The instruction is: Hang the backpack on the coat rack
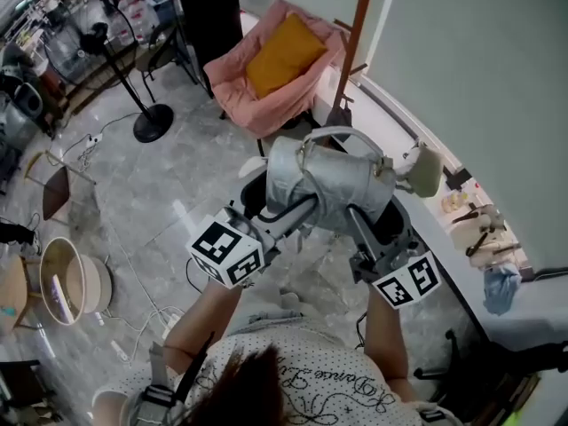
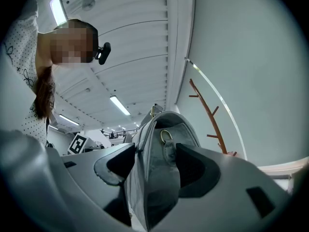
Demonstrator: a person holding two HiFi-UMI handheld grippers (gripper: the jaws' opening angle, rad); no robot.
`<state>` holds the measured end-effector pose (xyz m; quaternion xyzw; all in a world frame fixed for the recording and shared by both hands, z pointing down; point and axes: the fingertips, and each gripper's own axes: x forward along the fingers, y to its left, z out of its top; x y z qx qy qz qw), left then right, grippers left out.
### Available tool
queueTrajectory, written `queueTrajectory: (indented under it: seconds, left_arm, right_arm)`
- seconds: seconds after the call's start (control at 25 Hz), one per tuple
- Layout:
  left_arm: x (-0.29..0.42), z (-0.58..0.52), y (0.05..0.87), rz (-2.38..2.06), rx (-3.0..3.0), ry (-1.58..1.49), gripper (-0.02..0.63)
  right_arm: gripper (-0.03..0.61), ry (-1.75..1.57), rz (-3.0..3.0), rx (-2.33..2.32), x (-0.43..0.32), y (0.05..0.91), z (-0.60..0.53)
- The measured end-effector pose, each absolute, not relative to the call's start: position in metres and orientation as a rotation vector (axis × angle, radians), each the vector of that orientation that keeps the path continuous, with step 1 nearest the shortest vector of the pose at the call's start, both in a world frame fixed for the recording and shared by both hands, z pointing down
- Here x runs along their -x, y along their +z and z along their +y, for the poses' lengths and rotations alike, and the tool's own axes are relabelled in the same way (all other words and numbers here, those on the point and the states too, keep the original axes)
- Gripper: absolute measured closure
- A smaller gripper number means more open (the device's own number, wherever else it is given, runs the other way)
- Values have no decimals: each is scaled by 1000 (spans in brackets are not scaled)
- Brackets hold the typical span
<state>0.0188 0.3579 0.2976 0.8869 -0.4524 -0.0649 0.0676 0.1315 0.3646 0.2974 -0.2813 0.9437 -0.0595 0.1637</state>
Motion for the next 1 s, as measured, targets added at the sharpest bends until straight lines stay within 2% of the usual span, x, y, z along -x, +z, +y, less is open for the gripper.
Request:
queueTrajectory:
  seconds: [0.52, 1.0]
  left_arm:
    - [-16, 297, 303, -1379, -2680, -190, 262]
    - [28, 153, 291, -1247, -2755, -223, 262]
  right_arm:
    - [298, -168, 2680, 832, -128, 303, 303]
    - [298, -112, 2642, 950, -83, 291, 170]
